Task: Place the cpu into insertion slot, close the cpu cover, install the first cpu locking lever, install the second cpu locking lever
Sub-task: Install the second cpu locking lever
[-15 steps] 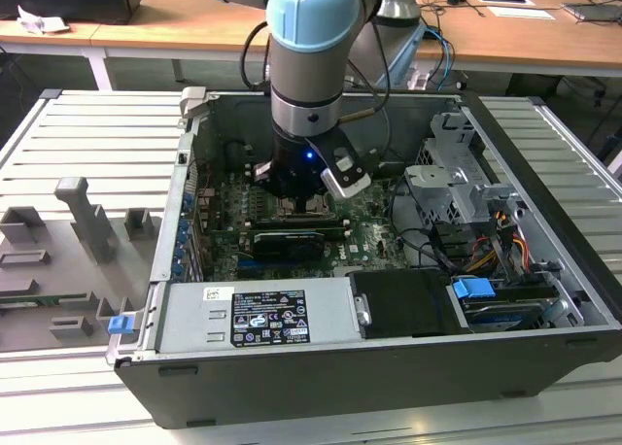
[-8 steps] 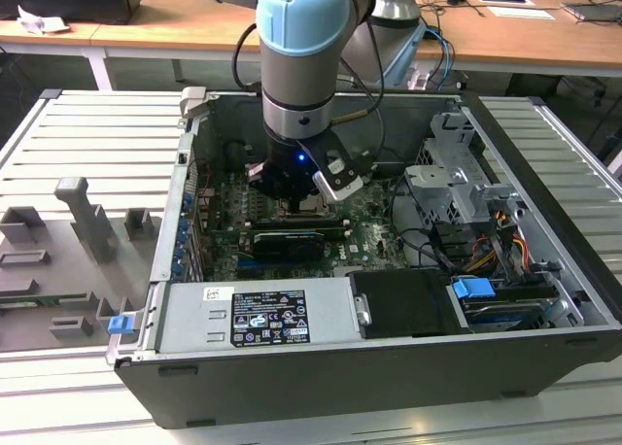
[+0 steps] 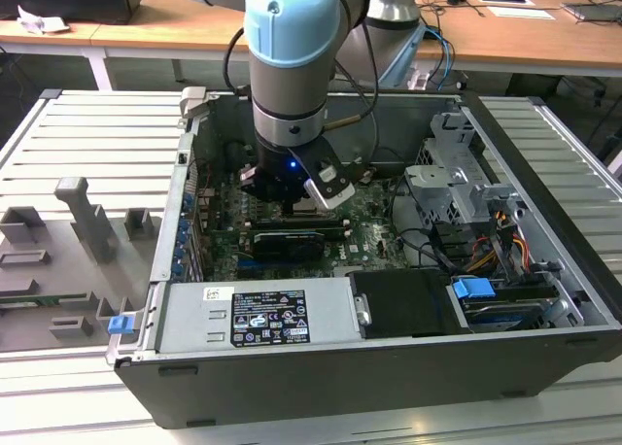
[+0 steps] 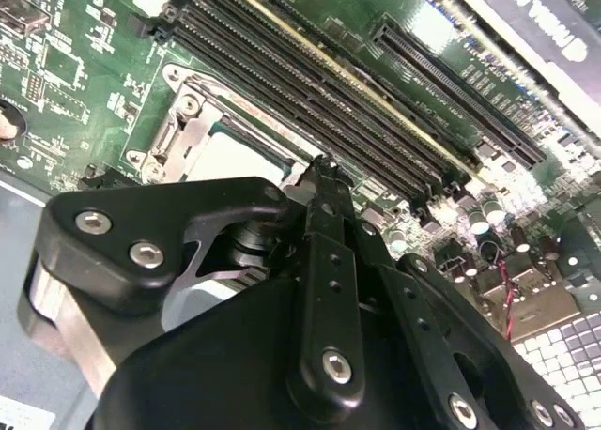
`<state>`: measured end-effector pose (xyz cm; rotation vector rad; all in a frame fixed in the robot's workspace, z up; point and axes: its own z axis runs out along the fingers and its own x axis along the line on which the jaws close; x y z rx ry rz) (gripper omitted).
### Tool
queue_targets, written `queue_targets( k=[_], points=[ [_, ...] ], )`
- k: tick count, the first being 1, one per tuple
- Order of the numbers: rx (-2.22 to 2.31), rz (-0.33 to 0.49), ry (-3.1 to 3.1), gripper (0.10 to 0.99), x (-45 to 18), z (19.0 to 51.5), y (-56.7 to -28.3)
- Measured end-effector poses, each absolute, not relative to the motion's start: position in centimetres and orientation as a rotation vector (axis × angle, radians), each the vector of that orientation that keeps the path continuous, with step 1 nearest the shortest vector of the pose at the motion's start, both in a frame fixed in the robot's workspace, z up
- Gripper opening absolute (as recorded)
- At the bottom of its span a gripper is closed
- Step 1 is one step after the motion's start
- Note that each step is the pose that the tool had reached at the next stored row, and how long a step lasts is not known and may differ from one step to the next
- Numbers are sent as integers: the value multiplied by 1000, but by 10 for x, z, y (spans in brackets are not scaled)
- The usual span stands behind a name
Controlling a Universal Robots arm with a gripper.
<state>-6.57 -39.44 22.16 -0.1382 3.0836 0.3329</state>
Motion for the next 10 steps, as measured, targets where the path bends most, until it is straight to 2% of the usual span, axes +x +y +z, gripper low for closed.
queue_targets(
  k=[10],
  points=[
    [-141, 396, 3075, 106, -71, 209, -399]
  ],
)
